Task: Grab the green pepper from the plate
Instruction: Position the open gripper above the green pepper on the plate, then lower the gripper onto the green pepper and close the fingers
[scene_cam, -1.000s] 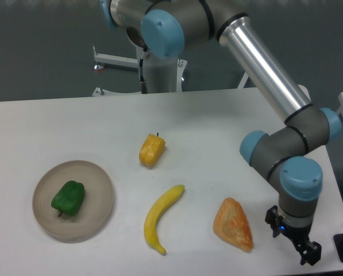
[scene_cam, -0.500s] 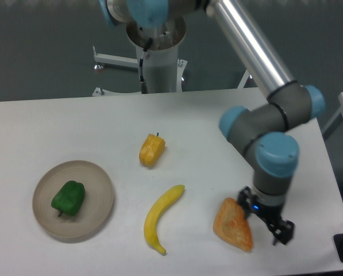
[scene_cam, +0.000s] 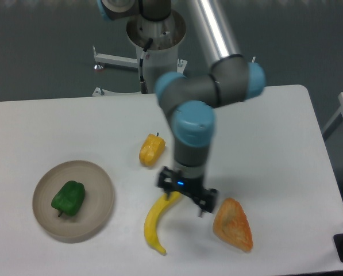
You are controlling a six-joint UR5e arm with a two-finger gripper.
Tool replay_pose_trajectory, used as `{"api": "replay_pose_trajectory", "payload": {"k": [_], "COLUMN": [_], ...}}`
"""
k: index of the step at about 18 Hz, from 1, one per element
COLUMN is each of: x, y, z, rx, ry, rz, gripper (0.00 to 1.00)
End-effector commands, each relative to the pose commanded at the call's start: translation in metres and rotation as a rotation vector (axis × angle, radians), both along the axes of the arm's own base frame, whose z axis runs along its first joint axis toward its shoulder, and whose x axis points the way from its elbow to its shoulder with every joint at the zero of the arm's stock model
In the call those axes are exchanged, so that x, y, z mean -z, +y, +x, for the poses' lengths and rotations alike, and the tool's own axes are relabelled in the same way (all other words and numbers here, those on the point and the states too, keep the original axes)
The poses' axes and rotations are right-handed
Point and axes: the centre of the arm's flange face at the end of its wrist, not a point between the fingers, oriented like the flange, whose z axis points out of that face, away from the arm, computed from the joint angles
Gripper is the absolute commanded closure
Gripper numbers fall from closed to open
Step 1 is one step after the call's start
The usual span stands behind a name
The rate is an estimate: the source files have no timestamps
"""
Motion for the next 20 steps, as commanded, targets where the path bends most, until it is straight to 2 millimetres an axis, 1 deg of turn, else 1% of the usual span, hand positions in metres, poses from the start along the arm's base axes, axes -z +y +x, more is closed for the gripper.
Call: {"api": "replay_pose_trajectory", "payload": {"k": [2, 6, 8, 11, 13, 15, 20], "x": [0.002, 0.022, 0.037, 0.047, 0.051, 0.06, 0.071], "y": [0.006, 0.011, 0.009, 0.011, 0.012, 0.014, 0.018], "z": [0.039, 0.105, 0.13, 0.157, 0.165, 0.172, 0.178], "rx": [-0.05, -0.072, -0.063, -0.053, -0.045, -0.035, -0.026], "ry": [-0.049, -0.081, -0.084, -0.084, -0.085, -0.086, -0.082], "rz": [-0.003, -0.025, -0.019, -0.006, -0.008, -0.019, -0.014], "gripper": [0.0, 0.0, 0.0, 0.0, 0.0, 0.0, 0.0]}}
